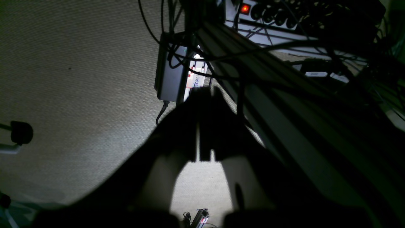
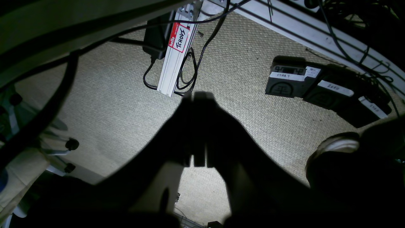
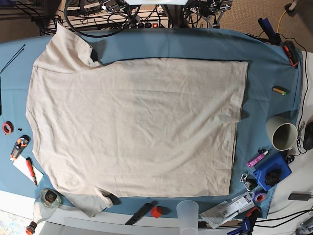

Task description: Fold the T-shirt properly

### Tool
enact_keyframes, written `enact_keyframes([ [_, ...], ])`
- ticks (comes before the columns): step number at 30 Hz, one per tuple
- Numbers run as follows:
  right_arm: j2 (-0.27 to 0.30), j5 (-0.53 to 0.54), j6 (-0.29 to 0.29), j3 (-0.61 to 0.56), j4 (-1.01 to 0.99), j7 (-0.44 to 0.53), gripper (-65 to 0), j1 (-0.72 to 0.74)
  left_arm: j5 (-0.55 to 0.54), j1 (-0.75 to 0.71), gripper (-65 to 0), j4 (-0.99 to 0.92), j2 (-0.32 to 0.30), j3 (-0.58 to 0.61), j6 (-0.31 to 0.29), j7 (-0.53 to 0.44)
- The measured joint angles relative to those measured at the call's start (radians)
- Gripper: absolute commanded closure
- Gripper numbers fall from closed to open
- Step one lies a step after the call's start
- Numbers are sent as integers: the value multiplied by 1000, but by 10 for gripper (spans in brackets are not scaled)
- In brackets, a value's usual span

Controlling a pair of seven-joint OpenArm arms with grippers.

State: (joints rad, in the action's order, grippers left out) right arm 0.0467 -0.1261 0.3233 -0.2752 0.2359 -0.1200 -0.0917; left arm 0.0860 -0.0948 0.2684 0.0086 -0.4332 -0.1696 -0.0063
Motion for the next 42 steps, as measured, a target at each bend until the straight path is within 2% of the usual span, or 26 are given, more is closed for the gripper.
enact_keyframes([
  [34, 1, 0, 3, 0, 1, -14, 0, 0, 0, -5, 0, 32, 2, 0, -8, 14],
  [38, 23, 1, 7, 0, 3, -29, 0, -3, 0, -19, 0, 39, -1, 0, -9, 40],
  [42, 72, 0, 7, 0, 45, -44, 0, -31, 0, -69, 0, 87, -28, 0, -11, 42],
])
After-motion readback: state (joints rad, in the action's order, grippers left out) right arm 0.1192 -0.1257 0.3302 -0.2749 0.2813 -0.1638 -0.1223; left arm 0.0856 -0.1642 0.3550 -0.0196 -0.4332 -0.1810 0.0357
